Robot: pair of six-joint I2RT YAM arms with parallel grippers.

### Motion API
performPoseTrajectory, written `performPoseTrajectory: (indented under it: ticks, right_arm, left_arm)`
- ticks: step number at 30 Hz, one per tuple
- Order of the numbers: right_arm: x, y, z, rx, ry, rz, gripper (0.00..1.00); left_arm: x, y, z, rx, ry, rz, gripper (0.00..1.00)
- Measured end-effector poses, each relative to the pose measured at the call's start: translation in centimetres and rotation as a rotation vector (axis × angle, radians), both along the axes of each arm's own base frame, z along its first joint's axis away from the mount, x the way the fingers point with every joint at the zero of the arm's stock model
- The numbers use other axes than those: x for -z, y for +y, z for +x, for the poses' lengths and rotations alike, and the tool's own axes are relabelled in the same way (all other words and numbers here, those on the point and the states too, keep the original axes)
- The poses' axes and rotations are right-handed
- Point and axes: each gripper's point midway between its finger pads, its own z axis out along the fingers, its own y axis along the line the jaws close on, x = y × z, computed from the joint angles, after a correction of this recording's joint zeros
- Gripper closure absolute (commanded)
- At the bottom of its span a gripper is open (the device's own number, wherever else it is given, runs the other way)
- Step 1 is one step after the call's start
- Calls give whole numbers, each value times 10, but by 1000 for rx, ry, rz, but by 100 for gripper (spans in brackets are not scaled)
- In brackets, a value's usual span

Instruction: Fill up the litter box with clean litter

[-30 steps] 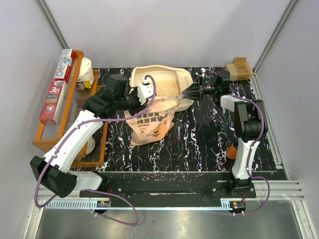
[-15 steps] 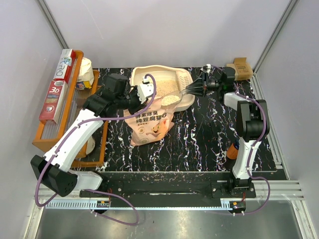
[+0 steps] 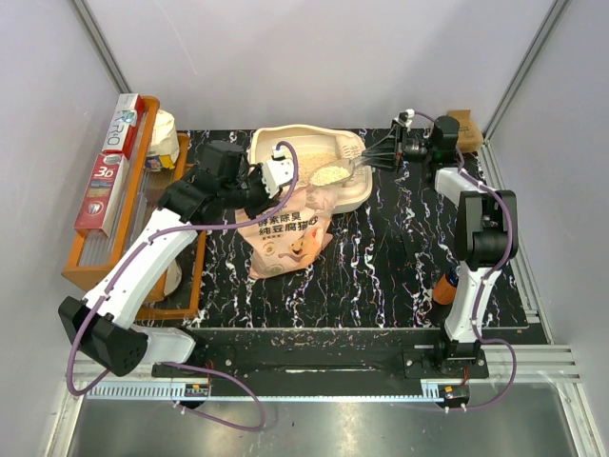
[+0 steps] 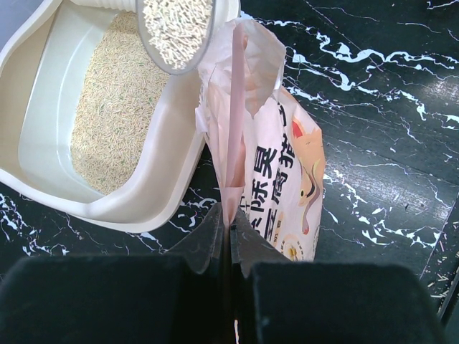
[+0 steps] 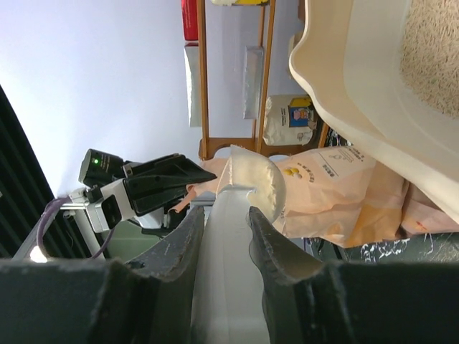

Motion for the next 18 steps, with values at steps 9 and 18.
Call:
performPoseTrajectory:
  ticks: [9,18]
  right_arm:
    - [-4,2,46,124,-22,-54,100]
    - [5,26,91,301,-104,-255,100]
  left_arm:
    - [-1,1,-1,0,-3,-3,100]
    - [-1,3,-13,9,0,-20,100]
